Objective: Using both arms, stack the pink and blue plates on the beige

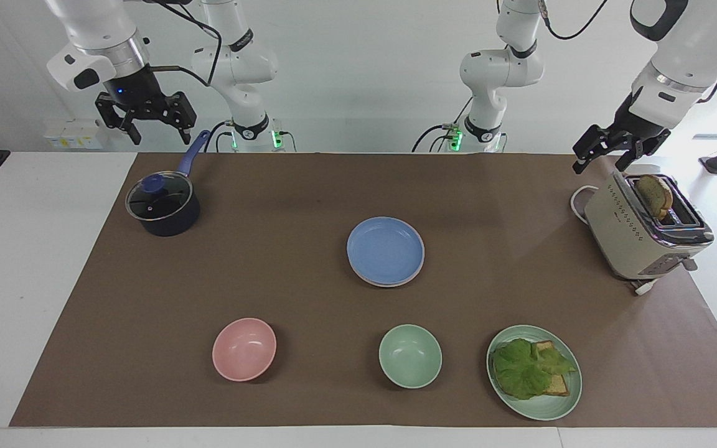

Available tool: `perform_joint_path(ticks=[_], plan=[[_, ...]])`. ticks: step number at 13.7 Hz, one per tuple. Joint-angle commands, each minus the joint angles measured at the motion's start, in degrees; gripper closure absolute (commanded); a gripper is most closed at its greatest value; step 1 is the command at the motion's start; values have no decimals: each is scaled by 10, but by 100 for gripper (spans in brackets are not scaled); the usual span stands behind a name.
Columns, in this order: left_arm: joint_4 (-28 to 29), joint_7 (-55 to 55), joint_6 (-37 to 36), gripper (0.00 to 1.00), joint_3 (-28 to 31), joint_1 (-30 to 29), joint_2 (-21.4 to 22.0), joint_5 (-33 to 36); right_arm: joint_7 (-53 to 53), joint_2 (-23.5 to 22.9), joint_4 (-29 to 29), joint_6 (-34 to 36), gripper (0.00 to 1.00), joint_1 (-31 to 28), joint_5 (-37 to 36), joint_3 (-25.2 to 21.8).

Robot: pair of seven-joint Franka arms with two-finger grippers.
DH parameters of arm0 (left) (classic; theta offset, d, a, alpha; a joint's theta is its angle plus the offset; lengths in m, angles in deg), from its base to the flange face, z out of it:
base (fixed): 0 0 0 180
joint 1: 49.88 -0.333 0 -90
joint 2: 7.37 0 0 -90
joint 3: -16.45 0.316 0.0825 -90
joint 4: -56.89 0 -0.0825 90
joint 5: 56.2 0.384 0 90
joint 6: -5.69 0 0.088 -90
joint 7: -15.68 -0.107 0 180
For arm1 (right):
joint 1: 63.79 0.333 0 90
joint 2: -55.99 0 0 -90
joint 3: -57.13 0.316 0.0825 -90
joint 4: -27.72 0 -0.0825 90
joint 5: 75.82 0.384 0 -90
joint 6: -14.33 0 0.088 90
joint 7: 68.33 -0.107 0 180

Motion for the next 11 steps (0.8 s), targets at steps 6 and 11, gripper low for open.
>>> perform_joint_path(ticks=[6,11], plan=[[5,-3,-3,0,-4,-5,4,9,11,-4,-4,-5,0,-5,14,-1],[5,-3,-3,0,-4,-5,4,9,11,-4,-4,-4,0,-5,14,-1]])
